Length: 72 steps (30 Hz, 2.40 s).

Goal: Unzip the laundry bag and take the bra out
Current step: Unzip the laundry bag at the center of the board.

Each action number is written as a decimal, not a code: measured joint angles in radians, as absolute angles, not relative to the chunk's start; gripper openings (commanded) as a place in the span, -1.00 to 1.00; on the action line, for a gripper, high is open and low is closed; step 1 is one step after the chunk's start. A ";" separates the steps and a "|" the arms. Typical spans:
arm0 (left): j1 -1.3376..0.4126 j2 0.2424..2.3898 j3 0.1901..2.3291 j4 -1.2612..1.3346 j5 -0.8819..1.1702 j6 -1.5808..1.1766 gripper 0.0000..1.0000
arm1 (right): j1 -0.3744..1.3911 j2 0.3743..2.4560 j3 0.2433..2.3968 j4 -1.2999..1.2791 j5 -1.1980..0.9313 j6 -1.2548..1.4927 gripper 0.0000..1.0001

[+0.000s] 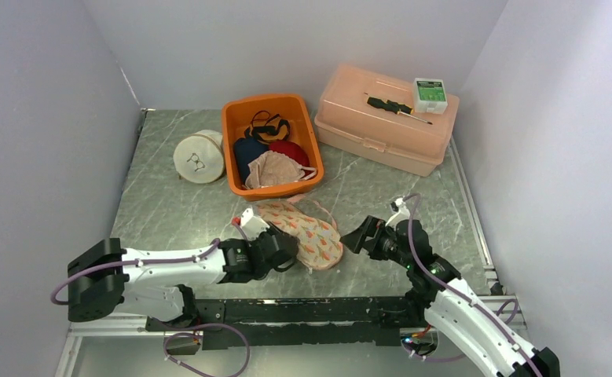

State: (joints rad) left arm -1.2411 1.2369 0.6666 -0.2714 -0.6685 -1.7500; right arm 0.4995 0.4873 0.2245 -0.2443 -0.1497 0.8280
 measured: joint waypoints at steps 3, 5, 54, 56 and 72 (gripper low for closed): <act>-1.208 1.264 0.682 -0.290 -0.657 -1.758 -0.95 | 0.515 0.517 0.241 -0.230 -0.209 0.764 0.80; -1.179 1.296 0.704 -0.303 -0.641 -1.760 -0.95 | 0.535 0.506 0.252 -0.227 -0.240 0.721 0.68; -1.110 1.385 0.807 -0.260 -0.493 -1.849 -0.95 | 0.742 0.639 0.109 0.223 -0.353 0.693 -0.07; -1.110 1.385 0.807 -0.258 -0.492 -1.853 -0.95 | 0.743 0.632 0.101 0.229 -0.339 0.696 -0.09; -1.110 1.407 0.807 -0.188 -0.476 -1.937 -0.95 | 0.759 0.331 0.012 0.347 -0.182 0.750 0.11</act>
